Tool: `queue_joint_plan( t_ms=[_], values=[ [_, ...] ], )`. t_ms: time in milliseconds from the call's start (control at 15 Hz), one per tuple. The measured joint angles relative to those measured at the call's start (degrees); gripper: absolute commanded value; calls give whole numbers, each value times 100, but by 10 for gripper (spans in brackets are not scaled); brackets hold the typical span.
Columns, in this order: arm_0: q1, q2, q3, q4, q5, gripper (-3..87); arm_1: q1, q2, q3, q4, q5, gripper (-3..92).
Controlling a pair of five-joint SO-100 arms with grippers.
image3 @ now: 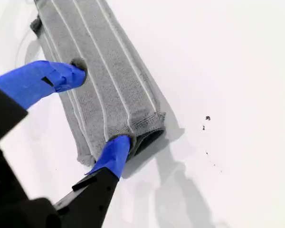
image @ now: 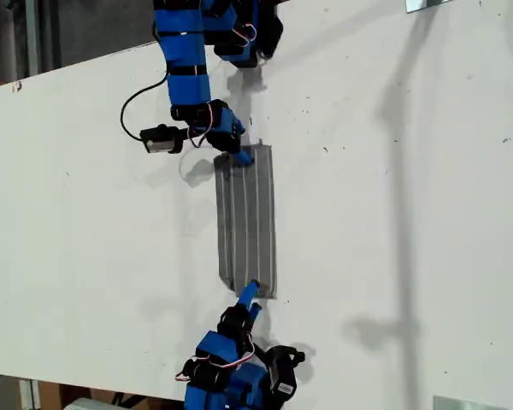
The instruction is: Grasp corners of a square towel and fold twice.
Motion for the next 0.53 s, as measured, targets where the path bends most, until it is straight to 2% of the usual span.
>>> queue_joint_plan(
  t_ms=[200,267,400,533],
  values=[
    [105,264,149,-53,-79,259,105,-686,88,-686,-105,318],
    [114,264,149,-79,-79,259,176,-914,0,-800,-211,282],
    [123,281,158,-79,-79,258,343,-1292,-343,-817,-492,194],
    [123,281,193,-79,-114,258,457,-1687,-888,-809,-703,-1]
  ],
)
